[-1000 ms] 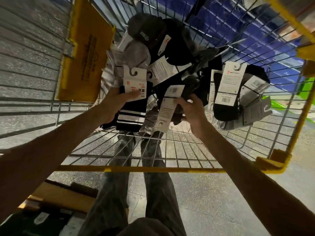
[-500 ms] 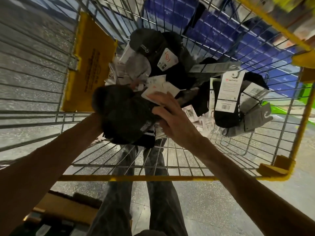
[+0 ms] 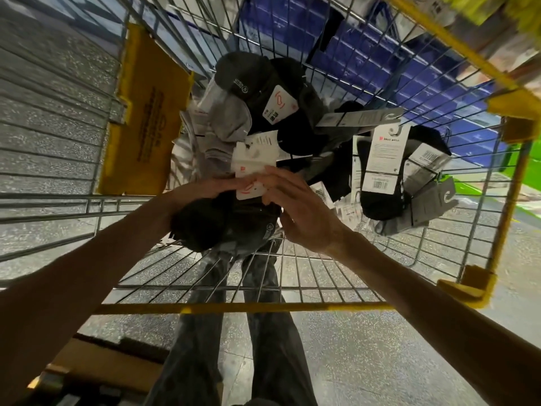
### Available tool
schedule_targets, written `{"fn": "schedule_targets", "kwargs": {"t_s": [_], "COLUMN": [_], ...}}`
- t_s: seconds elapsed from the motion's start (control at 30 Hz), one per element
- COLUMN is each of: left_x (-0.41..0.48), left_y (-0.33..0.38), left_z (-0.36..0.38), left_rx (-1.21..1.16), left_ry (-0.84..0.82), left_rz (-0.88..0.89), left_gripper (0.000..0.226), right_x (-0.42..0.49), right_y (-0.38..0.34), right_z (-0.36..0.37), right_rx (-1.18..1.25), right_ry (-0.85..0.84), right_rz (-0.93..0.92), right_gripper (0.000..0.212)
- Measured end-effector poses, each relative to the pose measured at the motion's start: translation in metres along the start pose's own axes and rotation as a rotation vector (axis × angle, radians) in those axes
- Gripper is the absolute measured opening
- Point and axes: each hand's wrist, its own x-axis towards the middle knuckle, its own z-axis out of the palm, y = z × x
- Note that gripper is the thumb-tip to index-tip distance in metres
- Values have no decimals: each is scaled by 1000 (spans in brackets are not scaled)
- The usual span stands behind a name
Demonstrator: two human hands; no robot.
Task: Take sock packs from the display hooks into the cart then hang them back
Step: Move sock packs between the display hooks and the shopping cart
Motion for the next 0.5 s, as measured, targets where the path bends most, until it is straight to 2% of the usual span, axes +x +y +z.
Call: {"fn": "schedule_targets", "kwargs": {"t_s": [0.1,0.2,0.27,0.37,0.43,0.5], "left_x": [-3,-5,-5,-3,-4,-5], "left_y": [2,3,2,3,4,3], "left_z": [0,0,0,1,1,-1], "left_rx": [-41,-28,-23,-85,-103,-120], "left_ry": [34,110,141,160,159,140], "left_rz": [16,37,48,37,9,-13], "left_gripper": [13,19,23,23,22,21], "right_x": [-4,-4,-7,-4,12,34], "right_y": [15,46,63,75,75,74], "right_z": [7,10,9,9,8,5], "right_rx": [113,102,31,92,324,503], "right_ry": [160,291,297,213,267,358], "right_rz": [297,646,832,865,876,977], "right_gripper": [34,29,34,58,66,69]}}
